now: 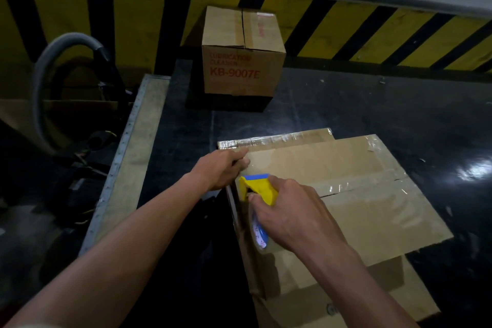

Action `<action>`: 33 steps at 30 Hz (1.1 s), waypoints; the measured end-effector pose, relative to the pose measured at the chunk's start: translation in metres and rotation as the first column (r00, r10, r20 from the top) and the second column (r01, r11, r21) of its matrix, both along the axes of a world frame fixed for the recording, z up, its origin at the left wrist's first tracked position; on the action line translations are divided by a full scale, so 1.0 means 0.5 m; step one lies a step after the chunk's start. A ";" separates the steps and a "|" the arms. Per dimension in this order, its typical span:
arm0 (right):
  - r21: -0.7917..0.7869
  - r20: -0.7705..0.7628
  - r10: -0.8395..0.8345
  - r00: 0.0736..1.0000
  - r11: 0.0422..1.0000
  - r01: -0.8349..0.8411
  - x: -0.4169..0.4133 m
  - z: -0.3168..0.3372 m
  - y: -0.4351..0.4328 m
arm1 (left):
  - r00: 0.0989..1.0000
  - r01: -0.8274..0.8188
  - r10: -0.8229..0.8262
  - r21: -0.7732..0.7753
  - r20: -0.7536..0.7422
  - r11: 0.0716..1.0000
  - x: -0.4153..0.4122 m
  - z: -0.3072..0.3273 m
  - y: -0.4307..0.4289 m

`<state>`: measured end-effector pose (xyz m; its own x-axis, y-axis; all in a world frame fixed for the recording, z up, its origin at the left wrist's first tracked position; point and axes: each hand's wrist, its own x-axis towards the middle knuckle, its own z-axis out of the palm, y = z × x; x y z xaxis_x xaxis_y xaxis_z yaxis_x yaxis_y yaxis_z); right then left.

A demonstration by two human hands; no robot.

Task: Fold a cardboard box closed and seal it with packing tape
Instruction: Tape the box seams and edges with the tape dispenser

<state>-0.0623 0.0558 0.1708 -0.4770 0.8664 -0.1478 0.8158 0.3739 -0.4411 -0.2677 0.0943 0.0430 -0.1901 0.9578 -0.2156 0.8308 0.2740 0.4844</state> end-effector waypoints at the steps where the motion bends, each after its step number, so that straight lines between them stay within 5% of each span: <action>1: -0.009 0.006 -0.001 1.000 1.000 0.001 0.001 -0.001 0.003 | 1.000 0.006 -0.006 -0.001 -0.010 1.000 -0.001 0.000 0.001; 7: -0.055 0.134 0.044 0.990 0.998 -0.037 -0.007 -0.049 -0.005 | 0.995 0.070 -0.071 -0.015 -0.064 0.997 0.000 0.005 -0.003; 20: -0.035 0.122 0.051 0.991 0.998 -0.047 0.060 -0.065 -0.075 | 0.985 0.091 -0.095 -0.031 -0.147 0.995 0.002 -0.003 -0.004; 25: -0.018 0.102 0.026 0.994 1.000 -0.024 0.055 -0.076 -0.072 | 0.926 0.122 -0.113 0.002 -0.360 0.993 0.065 0.013 -0.027; 33: 0.027 0.054 0.028 0.998 0.999 -0.030 0.081 -0.079 -0.088 | 0.948 0.164 -0.180 -0.081 -0.262 0.983 0.093 -0.015 -0.061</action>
<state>-0.0217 0.0117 0.1312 -0.4941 0.8564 -0.1498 0.8265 0.4092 -0.3865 -0.2213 0.0640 0.0354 -0.0818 0.9685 -0.2353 0.9646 0.1364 0.2258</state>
